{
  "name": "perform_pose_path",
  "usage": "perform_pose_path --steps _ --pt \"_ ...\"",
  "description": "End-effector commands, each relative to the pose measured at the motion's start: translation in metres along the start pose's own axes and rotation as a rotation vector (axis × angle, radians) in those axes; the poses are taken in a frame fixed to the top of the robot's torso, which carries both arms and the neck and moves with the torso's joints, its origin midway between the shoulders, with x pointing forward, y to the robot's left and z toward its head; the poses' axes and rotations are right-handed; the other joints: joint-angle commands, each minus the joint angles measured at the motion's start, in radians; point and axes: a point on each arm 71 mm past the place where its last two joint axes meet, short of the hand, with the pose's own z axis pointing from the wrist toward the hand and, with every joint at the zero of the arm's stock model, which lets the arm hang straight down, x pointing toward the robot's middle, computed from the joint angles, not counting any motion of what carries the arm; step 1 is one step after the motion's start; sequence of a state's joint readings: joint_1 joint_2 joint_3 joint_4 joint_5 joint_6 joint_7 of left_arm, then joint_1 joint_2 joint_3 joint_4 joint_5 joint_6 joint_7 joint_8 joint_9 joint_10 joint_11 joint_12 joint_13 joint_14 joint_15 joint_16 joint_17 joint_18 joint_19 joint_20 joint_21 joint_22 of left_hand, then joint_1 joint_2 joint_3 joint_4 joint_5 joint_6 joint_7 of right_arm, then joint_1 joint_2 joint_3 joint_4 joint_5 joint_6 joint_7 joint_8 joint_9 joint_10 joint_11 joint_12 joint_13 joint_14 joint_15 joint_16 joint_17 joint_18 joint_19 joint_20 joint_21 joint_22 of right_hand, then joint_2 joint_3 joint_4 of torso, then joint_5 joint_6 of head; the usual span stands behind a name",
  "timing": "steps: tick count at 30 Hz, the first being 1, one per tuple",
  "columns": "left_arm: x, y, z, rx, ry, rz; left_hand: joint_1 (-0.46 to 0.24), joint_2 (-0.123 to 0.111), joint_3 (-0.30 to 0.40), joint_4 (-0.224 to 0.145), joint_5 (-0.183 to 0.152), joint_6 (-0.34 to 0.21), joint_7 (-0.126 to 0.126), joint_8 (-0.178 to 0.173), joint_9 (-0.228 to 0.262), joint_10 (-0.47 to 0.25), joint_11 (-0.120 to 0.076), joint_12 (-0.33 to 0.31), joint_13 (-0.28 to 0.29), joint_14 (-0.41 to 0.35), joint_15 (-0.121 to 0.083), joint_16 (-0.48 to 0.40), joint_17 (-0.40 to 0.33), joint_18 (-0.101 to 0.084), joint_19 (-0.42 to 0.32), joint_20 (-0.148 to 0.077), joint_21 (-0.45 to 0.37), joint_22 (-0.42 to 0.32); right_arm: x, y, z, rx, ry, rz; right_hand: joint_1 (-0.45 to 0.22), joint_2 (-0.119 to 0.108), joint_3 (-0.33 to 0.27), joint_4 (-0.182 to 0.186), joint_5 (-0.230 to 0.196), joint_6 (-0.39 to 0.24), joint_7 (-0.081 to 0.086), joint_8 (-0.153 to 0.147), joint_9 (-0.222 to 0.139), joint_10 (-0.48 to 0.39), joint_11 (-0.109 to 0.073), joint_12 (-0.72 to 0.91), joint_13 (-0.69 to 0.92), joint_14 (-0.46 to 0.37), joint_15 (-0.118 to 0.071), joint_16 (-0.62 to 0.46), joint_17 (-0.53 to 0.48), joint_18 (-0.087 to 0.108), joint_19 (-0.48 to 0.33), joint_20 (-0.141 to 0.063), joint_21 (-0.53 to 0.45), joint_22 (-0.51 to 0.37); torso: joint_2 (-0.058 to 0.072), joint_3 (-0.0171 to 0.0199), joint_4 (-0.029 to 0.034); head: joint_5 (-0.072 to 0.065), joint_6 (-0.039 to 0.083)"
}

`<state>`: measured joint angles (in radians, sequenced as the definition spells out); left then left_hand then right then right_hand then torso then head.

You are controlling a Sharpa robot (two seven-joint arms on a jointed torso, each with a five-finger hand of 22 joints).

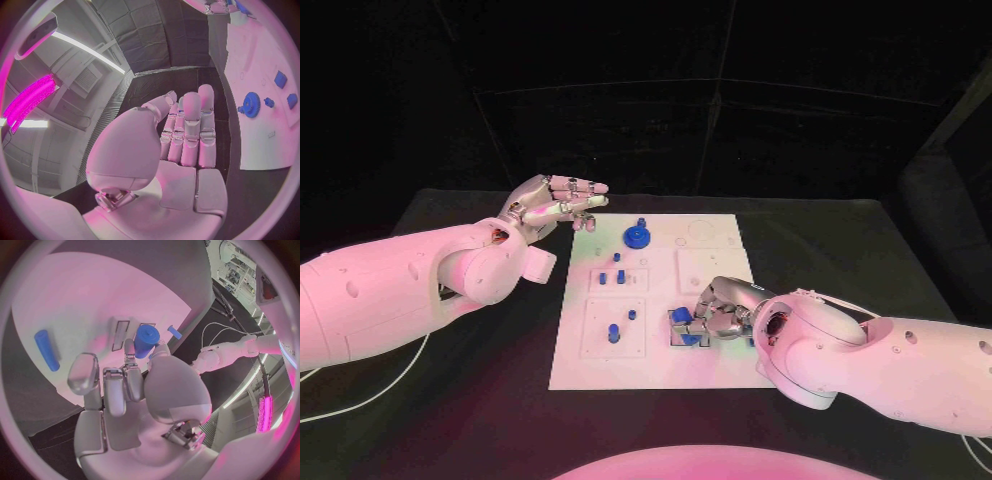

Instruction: Assemble the parts on the task board

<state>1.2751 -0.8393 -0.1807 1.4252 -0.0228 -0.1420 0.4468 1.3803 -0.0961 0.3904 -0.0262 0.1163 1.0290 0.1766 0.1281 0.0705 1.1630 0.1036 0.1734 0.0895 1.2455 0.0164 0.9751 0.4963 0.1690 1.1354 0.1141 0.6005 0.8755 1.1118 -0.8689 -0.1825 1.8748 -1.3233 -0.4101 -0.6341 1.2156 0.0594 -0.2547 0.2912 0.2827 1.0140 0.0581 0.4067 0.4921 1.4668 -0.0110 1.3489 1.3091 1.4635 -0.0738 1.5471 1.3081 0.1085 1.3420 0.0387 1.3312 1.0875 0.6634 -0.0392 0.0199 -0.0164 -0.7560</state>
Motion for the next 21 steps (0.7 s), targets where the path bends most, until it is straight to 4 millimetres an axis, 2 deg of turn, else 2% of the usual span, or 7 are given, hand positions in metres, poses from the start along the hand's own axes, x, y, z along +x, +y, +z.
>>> perform_pose_path --steps 1,3,5,9,13,19,21 --pt "0.0012 -0.0011 0.0001 0.005 0.009 -0.007 -0.007 -0.001 -0.007 0.001 -0.003 -0.006 0.003 -0.006 -0.001 -0.008 -0.002 0.0 -0.001 -0.006 0.0 -0.003 -0.001 0.013 -0.003 0.004 -0.005 -0.001 -0.0008 0.0008 0.0016 0.003 -0.009 -0.008 -0.035 0.003 -0.024 -0.002 -0.096 0.01 -0.007 0.003 0.005 -0.001 -0.01 -0.007 0.073 0.095 -0.008 0.0 0.204 -0.015 -0.001 -0.008 -0.006 -0.001 0.0 -0.0001 0.0001 0.0 0.0" --pt "0.0011 -0.0011 0.0001 0.005 0.009 -0.007 -0.007 -0.001 -0.007 0.001 -0.003 -0.006 0.003 -0.006 -0.001 -0.008 -0.002 0.0 -0.001 -0.006 0.0 -0.003 -0.001 0.013 -0.003 0.004 -0.005 -0.001 -0.0011 0.0009 0.0025 0.004 -0.014 -0.008 -0.064 0.001 -0.042 -0.002 -0.184 0.009 -0.008 0.003 0.01 -0.002 -0.009 -0.012 0.071 0.095 -0.009 0.0 0.203 -0.014 -0.002 -0.009 -0.008 -0.004 0.0 -0.0002 -0.0004 0.0 -0.001" --pt "0.0011 -0.0011 0.0 0.005 0.009 -0.007 -0.007 -0.001 -0.007 0.001 -0.003 -0.006 0.003 -0.006 -0.001 -0.008 -0.002 0.0 -0.001 -0.006 0.0 -0.003 -0.001 0.013 -0.003 0.004 -0.005 -0.001 -0.0014 0.001 0.0032 0.004 -0.019 -0.008 -0.089 -0.01 -0.057 0.002 -0.23 0.008 -0.007 0.002 0.013 -0.004 -0.01 -0.018 0.067 0.095 -0.009 -0.001 0.201 -0.014 -0.003 -0.009 -0.011 -0.007 0.0 -0.0005 -0.0002 0.001 -0.001" --pt "0.0009 -0.0011 0.0 0.005 0.009 -0.007 -0.007 -0.001 -0.007 0.001 -0.003 -0.006 0.003 -0.006 -0.001 -0.008 -0.002 0.0 -0.001 -0.006 0.0 -0.003 -0.001 0.013 -0.003 0.004 -0.005 -0.001 -0.0021 0.0012 0.0042 0.002 -0.03 -0.007 -0.141 -0.035 -0.067 0.003 -0.234 0.005 -0.007 0.001 0.018 -0.009 -0.01 -0.029 0.061 0.095 -0.009 -0.002 0.2 -0.013 -0.006 -0.01 -0.015 -0.012 0.0 -0.0001 -0.0002 0.001 -0.001" --pt "0.0009 -0.0011 0.0 0.004 0.009 -0.007 -0.007 -0.001 -0.007 0.001 -0.003 -0.006 0.003 -0.006 -0.001 -0.008 -0.002 0.0 -0.001 -0.006 0.0 -0.003 -0.001 0.013 -0.003 0.004 -0.005 -0.001 -0.0028 0.0018 0.0045 -0.003 -0.042 -0.007 -0.217 -0.083 -0.023 0.003 -0.233 -0.007 -0.003 -0.007 0.022 -0.018 -0.005 -0.05 0.048 0.094 -0.007 -0.003 0.197 -0.011 -0.012 -0.008 -0.025 -0.026 0.0 0.0002 0.0 0.002 -0.002" --pt "0.0006 -0.0011 0.0 0.004 0.009 -0.007 -0.007 -0.001 -0.007 0.001 -0.003 -0.006 0.003 -0.006 -0.001 -0.008 -0.002 0.0 -0.001 -0.006 0.0 -0.003 -0.001 0.013 -0.003 0.004 -0.005 -0.001 -0.0041 0.002 0.0028 -0.015 -0.055 -0.011 -0.219 -0.087 0.007 0.002 -0.233 -0.01 -0.001 -0.008 0.025 -0.021 -0.005 -0.057 0.044 0.094 -0.005 -0.003 0.198 -0.01 -0.013 -0.007 -0.028 -0.029 -0.001 0.0007 -0.0007 0.001 -0.002" --pt "0.0005 -0.0011 0.0 0.004 0.008 -0.006 -0.007 -0.001 -0.007 0.001 -0.003 -0.006 0.003 -0.006 -0.001 -0.008 -0.002 0.0 -0.001 -0.006 0.0 -0.003 -0.001 0.013 -0.003 0.004 -0.005 -0.001 -0.0044 0.0022 0.001 -0.027 -0.055 -0.014 -0.176 -0.075 0.034 -0.003 -0.228 -0.01 0.0 -0.009 0.028 -0.02 -0.004 -0.056 0.046 0.094 -0.004 -0.003 0.199 -0.01 -0.012 -0.005 -0.028 -0.028 -0.001 0.0006 -0.001 0.001 -0.002"
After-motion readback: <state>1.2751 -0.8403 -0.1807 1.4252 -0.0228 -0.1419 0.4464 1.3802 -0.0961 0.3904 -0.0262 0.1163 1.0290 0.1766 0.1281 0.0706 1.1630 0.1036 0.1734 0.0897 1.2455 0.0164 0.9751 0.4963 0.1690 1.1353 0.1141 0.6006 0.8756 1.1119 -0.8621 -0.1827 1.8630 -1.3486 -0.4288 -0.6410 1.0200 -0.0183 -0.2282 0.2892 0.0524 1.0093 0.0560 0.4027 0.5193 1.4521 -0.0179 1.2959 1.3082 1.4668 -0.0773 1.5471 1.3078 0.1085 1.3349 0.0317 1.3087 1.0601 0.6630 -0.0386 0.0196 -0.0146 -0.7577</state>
